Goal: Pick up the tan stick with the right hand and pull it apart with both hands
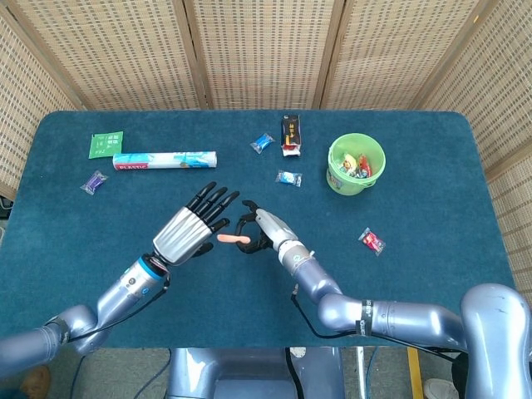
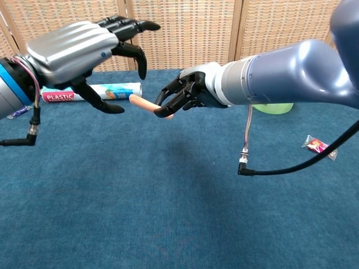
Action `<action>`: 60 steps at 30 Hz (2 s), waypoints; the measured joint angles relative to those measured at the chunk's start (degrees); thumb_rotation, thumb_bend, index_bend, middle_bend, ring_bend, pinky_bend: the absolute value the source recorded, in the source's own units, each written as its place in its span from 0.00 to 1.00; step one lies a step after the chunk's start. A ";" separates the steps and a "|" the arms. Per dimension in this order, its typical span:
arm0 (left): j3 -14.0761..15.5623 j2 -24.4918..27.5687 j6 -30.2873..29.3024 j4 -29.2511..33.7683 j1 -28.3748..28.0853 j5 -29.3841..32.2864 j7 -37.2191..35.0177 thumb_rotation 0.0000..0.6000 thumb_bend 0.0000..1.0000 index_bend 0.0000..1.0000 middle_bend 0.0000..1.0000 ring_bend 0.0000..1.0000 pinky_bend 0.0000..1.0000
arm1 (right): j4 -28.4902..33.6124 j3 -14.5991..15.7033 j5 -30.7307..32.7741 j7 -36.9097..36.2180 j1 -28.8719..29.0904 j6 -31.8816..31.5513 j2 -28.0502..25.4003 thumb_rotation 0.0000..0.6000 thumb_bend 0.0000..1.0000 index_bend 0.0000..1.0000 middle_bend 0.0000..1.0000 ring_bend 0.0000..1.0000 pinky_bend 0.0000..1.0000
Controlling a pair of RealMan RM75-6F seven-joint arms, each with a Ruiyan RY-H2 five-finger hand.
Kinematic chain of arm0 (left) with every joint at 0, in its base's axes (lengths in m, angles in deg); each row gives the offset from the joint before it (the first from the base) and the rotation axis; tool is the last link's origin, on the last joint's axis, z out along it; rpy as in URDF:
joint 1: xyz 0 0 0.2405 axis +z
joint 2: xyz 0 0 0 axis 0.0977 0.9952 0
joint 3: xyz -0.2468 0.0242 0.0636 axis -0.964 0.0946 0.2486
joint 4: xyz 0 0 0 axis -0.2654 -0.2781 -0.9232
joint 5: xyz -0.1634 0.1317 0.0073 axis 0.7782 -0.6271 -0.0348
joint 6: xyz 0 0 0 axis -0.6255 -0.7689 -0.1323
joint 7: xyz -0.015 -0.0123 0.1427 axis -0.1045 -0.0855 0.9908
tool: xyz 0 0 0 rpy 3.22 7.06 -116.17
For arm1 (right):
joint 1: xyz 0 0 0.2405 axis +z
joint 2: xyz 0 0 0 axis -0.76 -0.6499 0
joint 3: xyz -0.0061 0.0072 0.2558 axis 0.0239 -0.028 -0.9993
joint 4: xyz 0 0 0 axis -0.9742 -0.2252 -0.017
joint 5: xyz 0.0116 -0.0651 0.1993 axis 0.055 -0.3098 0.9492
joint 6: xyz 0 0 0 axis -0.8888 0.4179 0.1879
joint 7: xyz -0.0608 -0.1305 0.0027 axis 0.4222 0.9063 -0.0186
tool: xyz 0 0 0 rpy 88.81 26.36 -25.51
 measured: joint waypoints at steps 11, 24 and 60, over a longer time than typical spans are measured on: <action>1.11 -4.67 -1.97 -4.00 -0.98 0.65 0.80 1.00 0.23 0.47 0.00 0.00 0.00 | 0.08 1.27 -1.47 -0.16 0.06 -0.47 0.46 1.00 0.55 0.67 0.10 0.00 0.00; 2.59 -8.01 -2.81 -6.62 -1.50 1.61 -0.22 1.00 0.27 0.50 0.00 0.00 0.00 | 0.00 1.55 -2.63 -1.84 -0.68 0.56 0.42 1.00 0.55 0.67 0.10 0.00 0.00; 2.25 -11.43 -1.93 -6.56 -3.26 5.82 6.69 1.00 0.43 0.57 0.00 0.00 0.00 | -0.15 2.58 -4.26 -4.19 -1.66 1.66 -1.18 1.00 0.55 0.68 0.10 0.00 0.00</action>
